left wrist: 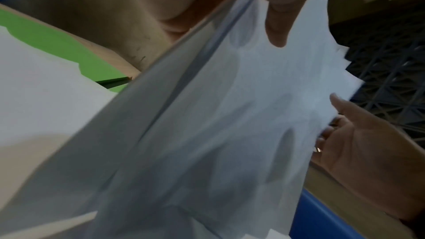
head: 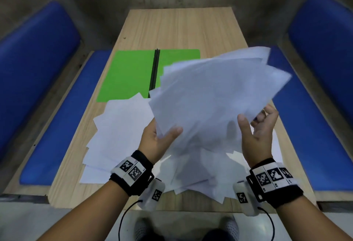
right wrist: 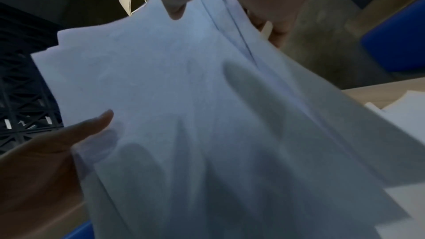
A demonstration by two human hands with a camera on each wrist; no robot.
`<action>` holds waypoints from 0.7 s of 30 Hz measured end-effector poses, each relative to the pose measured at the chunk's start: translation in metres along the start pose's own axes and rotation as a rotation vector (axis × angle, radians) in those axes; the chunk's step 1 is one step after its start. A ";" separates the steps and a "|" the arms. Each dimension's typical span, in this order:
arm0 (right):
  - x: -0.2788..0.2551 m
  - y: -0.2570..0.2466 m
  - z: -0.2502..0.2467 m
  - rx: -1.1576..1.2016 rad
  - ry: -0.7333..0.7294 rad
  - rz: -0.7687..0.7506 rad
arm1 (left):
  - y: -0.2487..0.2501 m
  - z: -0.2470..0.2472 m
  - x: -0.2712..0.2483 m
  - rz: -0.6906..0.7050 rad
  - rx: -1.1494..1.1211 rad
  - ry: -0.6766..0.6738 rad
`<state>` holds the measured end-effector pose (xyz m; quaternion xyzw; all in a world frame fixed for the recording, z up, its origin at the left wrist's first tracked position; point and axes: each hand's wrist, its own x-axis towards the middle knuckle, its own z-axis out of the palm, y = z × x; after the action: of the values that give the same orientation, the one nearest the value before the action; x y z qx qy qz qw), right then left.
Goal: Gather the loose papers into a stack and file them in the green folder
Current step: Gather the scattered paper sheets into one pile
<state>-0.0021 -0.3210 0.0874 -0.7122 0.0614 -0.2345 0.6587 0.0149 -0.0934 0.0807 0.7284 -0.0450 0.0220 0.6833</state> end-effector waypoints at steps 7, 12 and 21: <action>0.007 -0.015 0.010 0.032 0.051 -0.151 | 0.010 0.008 0.004 0.029 -0.111 0.010; 0.008 0.010 0.005 -0.201 -0.192 0.093 | -0.008 0.008 0.005 -0.155 -0.071 0.123; 0.020 0.059 -0.018 -0.148 0.141 0.439 | -0.051 -0.022 -0.007 -0.303 0.212 0.321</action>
<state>0.0209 -0.3527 0.0355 -0.7099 0.2777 -0.1297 0.6341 0.0135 -0.0680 0.0306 0.7817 0.1766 0.0395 0.5968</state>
